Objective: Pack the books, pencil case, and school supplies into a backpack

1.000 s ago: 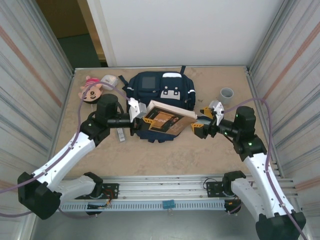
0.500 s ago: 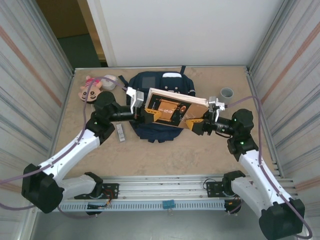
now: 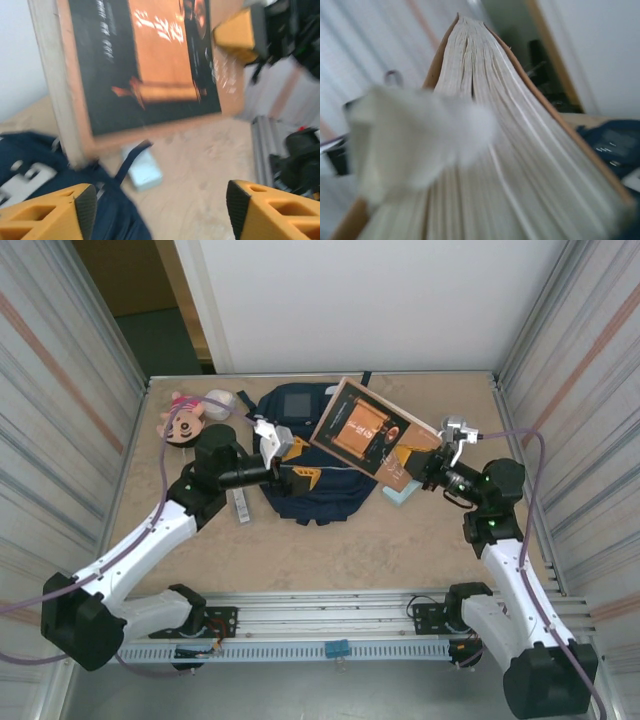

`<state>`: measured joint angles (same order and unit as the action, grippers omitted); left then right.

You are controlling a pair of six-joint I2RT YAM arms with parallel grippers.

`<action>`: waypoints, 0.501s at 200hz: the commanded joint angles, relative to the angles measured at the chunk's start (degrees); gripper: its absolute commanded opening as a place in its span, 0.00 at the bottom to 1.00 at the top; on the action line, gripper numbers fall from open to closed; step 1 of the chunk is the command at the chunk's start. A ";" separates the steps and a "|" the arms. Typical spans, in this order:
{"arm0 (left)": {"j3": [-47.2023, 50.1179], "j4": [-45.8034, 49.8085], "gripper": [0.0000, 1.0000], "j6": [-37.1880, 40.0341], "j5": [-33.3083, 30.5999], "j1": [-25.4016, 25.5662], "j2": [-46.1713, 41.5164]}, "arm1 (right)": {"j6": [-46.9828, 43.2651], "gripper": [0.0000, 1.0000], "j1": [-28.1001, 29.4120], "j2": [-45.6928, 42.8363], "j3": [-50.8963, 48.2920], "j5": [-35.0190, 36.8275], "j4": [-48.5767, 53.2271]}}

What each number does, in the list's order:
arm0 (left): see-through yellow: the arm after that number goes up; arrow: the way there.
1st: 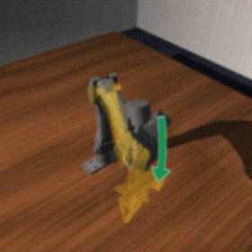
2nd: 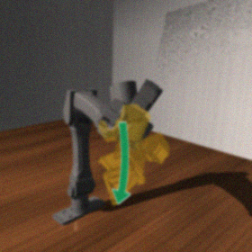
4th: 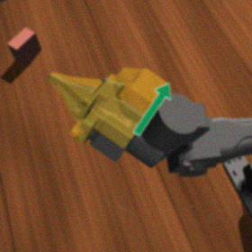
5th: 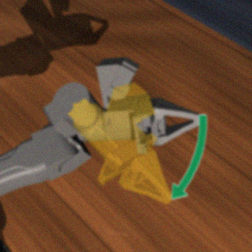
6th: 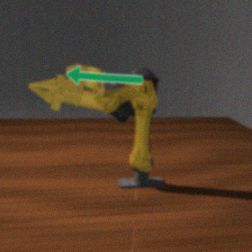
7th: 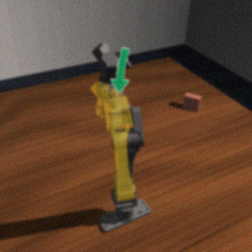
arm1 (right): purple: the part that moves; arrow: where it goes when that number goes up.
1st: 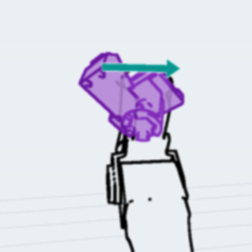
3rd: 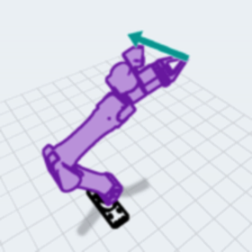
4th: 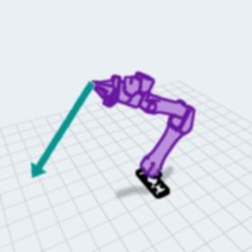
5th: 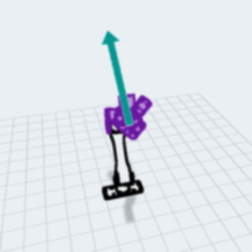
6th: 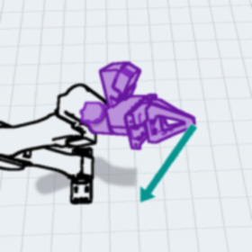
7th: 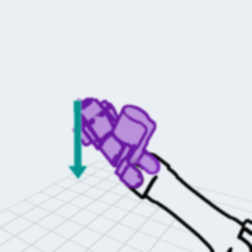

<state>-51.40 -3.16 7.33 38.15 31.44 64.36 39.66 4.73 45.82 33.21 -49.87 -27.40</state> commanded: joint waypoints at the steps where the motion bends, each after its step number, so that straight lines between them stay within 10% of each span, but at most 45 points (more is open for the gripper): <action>1: -1.73 15.70 0.77 19.79 -12.36 -0.13 0.17 | -4.25 0.00 0.19 -2.72 4.90 13.63 20.27; 100: -16.14 16.36 0.86 31.89 -13.54 1.24 30.54 | -5.62 0.00 1.48 -2.22 6.43 27.44 37.13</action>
<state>-62.26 13.06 35.77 22.94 32.38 90.04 35.46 6.00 44.62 36.62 -25.78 10.02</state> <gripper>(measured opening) 0.848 0.180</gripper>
